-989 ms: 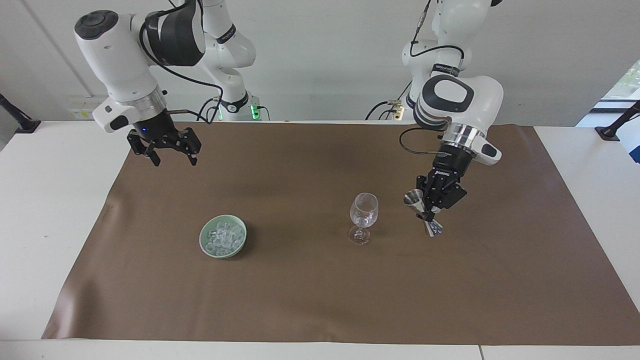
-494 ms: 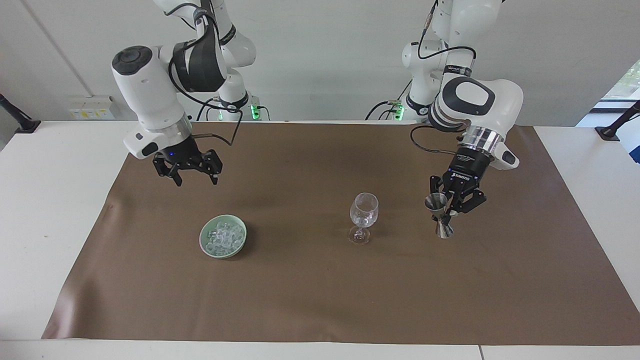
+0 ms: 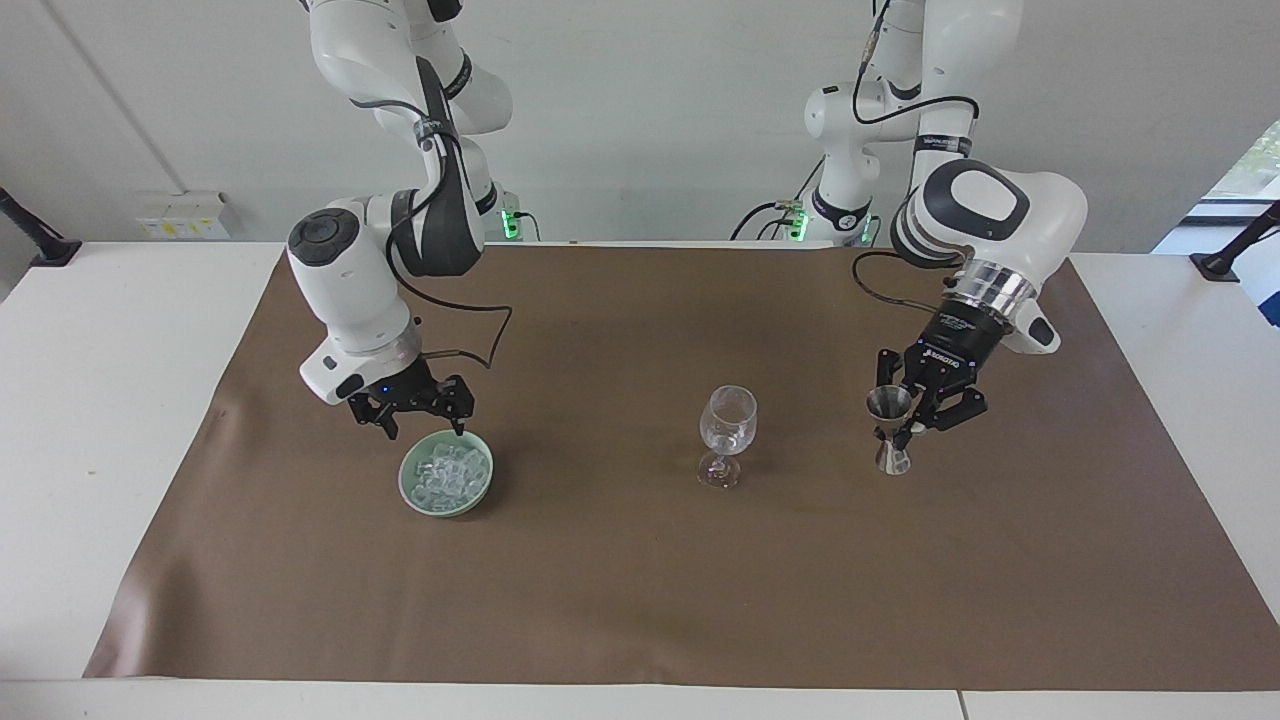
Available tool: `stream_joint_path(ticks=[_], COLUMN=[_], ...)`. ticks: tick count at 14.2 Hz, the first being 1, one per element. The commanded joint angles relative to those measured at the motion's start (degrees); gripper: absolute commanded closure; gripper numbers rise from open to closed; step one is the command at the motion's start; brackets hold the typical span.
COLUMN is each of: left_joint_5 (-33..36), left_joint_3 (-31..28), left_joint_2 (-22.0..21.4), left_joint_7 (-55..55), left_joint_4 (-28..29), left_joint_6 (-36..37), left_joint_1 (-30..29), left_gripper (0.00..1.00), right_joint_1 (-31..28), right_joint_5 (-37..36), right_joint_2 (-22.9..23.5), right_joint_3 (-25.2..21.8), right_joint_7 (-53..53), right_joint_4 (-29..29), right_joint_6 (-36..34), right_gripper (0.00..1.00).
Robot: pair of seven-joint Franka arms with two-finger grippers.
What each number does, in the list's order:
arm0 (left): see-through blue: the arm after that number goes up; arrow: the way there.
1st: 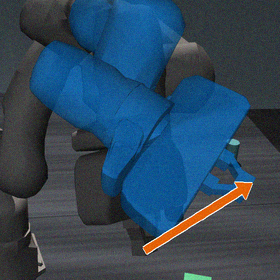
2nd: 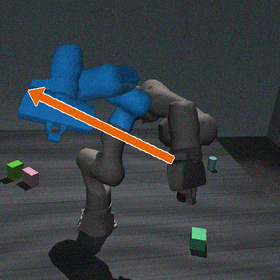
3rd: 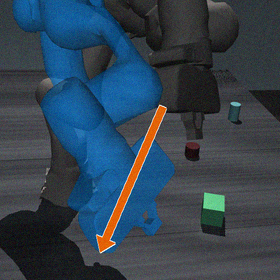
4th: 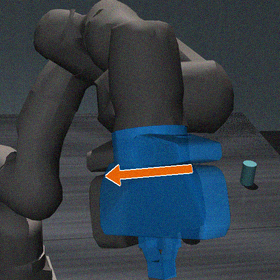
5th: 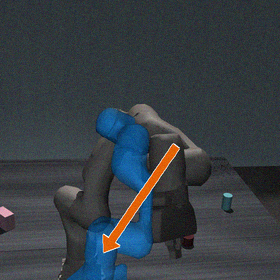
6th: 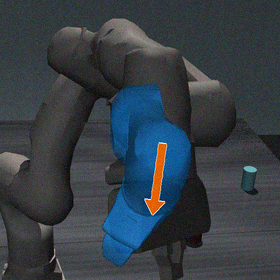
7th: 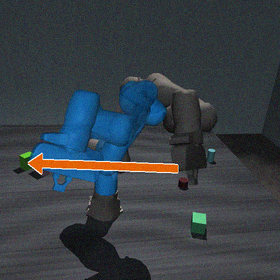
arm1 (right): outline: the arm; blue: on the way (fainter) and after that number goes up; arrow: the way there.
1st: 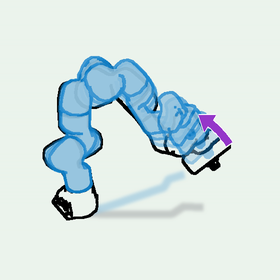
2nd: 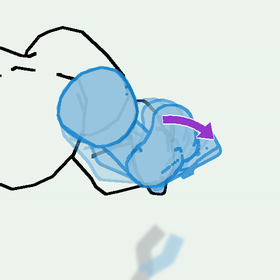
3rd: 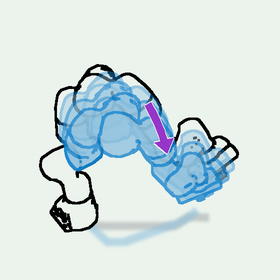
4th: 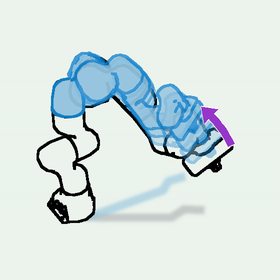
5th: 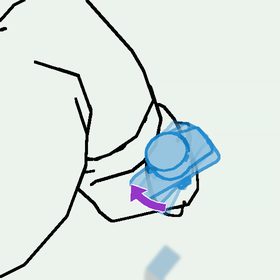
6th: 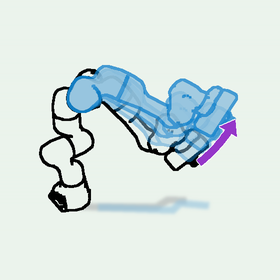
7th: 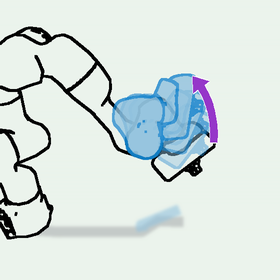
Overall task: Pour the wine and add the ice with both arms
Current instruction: 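Carry the cup away with the left gripper while the right gripper grasps ice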
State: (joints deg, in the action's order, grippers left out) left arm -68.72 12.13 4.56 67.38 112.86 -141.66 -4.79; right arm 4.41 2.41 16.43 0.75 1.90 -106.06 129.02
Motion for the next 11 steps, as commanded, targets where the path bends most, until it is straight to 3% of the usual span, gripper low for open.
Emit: stream_joint_path(ticks=[1,4,8,11], left_joint_5=[6.49,4.66,-2.02,-3.17], left_joint_3=[0.26,0.35,0.35,0.35], left_joint_2=[-0.87,0.96,3.42,5.10], left_joint_7=[6.18,6.27,6.27,6.18], left_joint_4=[-2.29,-2.21,-0.45,0.43], left_joint_6=[8.82,16.40,17.12,16.33], left_joint_1=[-4.42,-11.01,-13.92,-14.55], left_gripper=[1.00,1.00,1.00,1.00], right_joint_1=[0.86,0.86,0.86,0.78], right_joint_5=[0.41,0.41,0.41,0.41], right_joint_2=[1.58,2.11,2.38,2.82], right_joint_3=[-0.14,-0.14,-0.14,-0.23], right_joint_7=[0.56,0.56,2.84,3.28], right_joint_4=[-0.38,-0.46,-1.60,-1.69], right_joint_6=[3.07,3.43,3.78,3.87], right_gripper=[0.00,0.00,0.01,0.11])
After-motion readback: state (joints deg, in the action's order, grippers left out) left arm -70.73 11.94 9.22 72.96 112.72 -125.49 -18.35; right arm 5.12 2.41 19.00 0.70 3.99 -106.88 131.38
